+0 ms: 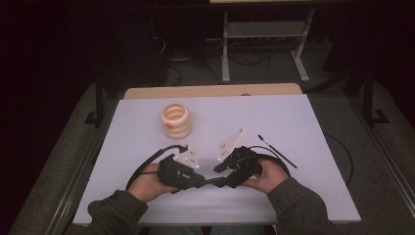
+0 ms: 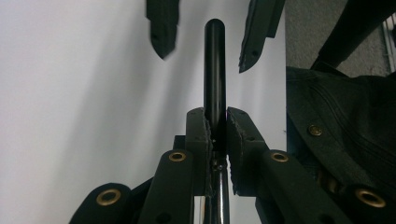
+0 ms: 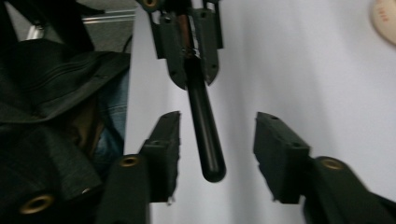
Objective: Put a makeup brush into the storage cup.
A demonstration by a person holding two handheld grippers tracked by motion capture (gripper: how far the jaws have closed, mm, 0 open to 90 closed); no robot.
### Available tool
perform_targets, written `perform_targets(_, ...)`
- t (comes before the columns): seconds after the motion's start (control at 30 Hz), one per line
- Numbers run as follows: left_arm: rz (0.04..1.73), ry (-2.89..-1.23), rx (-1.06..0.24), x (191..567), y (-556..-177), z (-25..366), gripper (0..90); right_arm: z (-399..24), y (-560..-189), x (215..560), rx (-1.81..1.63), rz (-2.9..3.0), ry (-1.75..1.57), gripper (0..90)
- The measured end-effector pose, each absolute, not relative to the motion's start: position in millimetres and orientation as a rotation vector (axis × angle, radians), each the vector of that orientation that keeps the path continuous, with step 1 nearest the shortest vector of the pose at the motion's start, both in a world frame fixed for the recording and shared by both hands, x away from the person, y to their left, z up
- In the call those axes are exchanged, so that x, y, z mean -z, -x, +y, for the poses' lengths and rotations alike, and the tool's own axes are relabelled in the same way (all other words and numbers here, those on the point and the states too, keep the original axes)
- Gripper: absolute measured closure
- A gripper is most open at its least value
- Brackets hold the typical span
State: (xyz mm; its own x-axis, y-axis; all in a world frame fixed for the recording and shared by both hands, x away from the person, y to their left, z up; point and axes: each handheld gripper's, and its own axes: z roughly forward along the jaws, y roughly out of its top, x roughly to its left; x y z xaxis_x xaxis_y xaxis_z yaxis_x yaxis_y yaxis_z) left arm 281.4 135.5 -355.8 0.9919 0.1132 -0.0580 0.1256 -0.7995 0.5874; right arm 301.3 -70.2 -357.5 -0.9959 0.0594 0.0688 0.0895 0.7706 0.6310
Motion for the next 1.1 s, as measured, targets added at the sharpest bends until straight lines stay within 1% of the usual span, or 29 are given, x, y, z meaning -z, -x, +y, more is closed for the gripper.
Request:
perform_targets(0.13, 0.143, -2.507, 0.023, 356.7, -280.3, 132.2, 79.7, -68.9, -299.5, 361.4, 1.008, -2.903, 0.094, 60.8)
perform_targets(0.2, 0.129, -2.512, 0.027, 357.1, -279.4, 130.5, 79.7, -67.6, -297.9, 363.8, 0.977, -2.901, 0.09, 62.0)
perform_targets(0.23, 0.127, -2.51, 0.032, 357.6, -278.8, 129.5, 79.6, -66.5, -296.9, 364.9, 0.962, -2.906, 0.085, 64.4)
perform_targets(0.3, 0.116, -2.511, 0.041, 358.1, -278.6, 128.0, 79.6, -64.8, -295.5, 366.7, 0.946, -2.909, 0.06, 66.4)
perform_targets(0.47, 0.093, -2.517, 0.054, 359.8, -278.9, 126.2, 79.7, -63.3, -295.5, 370.1, 0.91, -2.888, 0.048, 76.1)
perform_targets(0.63, 0.067, -2.521, 0.061, 362.8, -276.4, 124.4, 79.5, -65.0, -294.4, 375.2, 0.913, -2.861, 0.022, 78.0)
perform_targets(0.7, 0.07, -2.513, 0.09, 363.4, -278.8, 125.2, 78.8, -66.5, -293.4, 375.9, 0.915, -2.857, 0.02, 78.1)
perform_targets(0.73, 0.081, -2.506, 0.082, 363.1, -279.1, 126.2, 78.0, -67.6, -292.1, 376.0, 0.919, -2.864, 0.028, 78.1)
perform_targets(0.8, 0.115, -2.483, 0.087, 362.2, -279.6, 129.8, 71.1, -70.6, -291.0, 375.8, 0.933, -2.869, 0.032, 78.1)
perform_targets(0.87, 0.13, -2.472, 0.086, 361.7, -280.3, 134.0, 67.2, -75.3, -290.3, 376.3, 0.957, -2.875, 0.039, 78.1)
perform_targets(0.93, 0.146, -2.466, 0.092, 361.6, -280.4, 139.5, 60.8, -82.6, -289.2, 377.1, 0.991, -2.865, 0.063, 78.1)
perform_targets(1.1, 0.172, -2.465, 0.098, 362.8, -279.4, 148.0, 57.6, -96.8, -287.4, 375.9, 1.063, -2.86, 0.086, 78.1)
